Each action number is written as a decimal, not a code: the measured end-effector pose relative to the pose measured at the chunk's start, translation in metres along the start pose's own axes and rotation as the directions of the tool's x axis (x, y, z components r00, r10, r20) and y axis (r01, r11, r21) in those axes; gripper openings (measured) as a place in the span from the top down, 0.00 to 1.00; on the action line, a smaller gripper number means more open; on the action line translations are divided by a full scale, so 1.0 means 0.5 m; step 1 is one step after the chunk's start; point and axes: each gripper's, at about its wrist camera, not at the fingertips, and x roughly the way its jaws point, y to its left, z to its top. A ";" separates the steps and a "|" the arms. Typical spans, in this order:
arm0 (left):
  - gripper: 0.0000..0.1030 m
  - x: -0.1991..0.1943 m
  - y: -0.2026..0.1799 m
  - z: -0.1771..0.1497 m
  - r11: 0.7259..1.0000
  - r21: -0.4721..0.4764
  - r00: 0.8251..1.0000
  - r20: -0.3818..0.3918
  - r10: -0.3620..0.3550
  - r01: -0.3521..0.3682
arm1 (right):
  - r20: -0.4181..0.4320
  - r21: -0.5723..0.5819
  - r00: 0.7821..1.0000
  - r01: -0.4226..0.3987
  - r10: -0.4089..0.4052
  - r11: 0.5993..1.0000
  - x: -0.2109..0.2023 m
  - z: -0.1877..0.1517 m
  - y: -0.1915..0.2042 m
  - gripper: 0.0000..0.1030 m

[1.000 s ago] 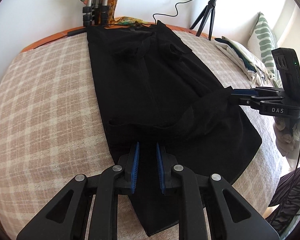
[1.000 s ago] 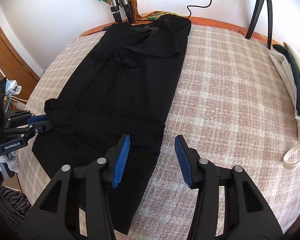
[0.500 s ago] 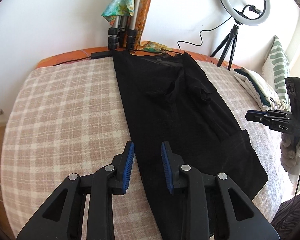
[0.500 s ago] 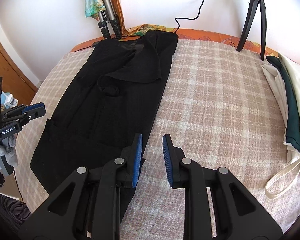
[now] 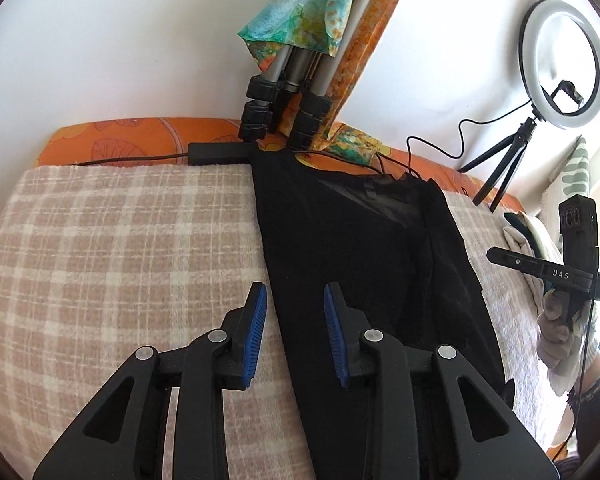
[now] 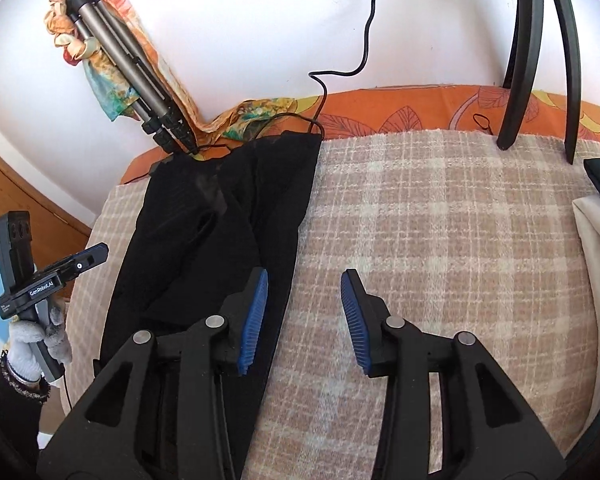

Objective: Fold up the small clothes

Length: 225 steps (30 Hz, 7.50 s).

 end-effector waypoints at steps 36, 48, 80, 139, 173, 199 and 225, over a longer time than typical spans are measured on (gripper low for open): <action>0.98 0.139 0.025 0.124 0.998 -0.015 0.994 0.094 -0.055 0.057 | 0.040 -0.028 0.998 -0.056 0.057 0.998 0.115 0.147 0.003 0.94; 0.98 0.072 -0.005 0.134 0.996 0.014 0.985 0.148 -0.084 0.083 | 0.089 -0.090 0.994 -0.056 0.064 0.994 0.042 0.143 0.055 0.95; 0.98 -0.240 -0.118 -0.307 0.996 0.064 0.985 0.156 -0.076 0.067 | 0.124 -0.215 0.992 -0.008 0.035 0.977 -0.258 -0.346 0.227 0.95; 0.96 -0.217 -0.080 -0.432 0.940 -0.241 0.962 -0.067 -0.265 0.242 | -0.107 0.159 0.984 -0.125 0.143 0.979 -0.202 -0.490 0.094 0.68; 0.78 -0.290 -0.016 -0.390 0.975 -0.173 0.990 0.000 -0.138 0.136 | 0.042 0.037 0.994 -0.102 0.101 0.994 -0.285 -0.401 0.060 0.55; 0.72 -0.055 0.052 -0.191 0.909 -0.334 0.965 0.007 -0.263 0.250 | -0.020 0.162 0.991 -0.125 0.129 0.979 -0.041 -0.194 0.030 0.57; 0.94 -0.067 0.053 -0.179 0.934 -0.296 0.980 0.057 -0.191 0.199 | 0.006 0.185 0.999 -0.043 0.043 0.982 -0.026 -0.184 0.033 0.93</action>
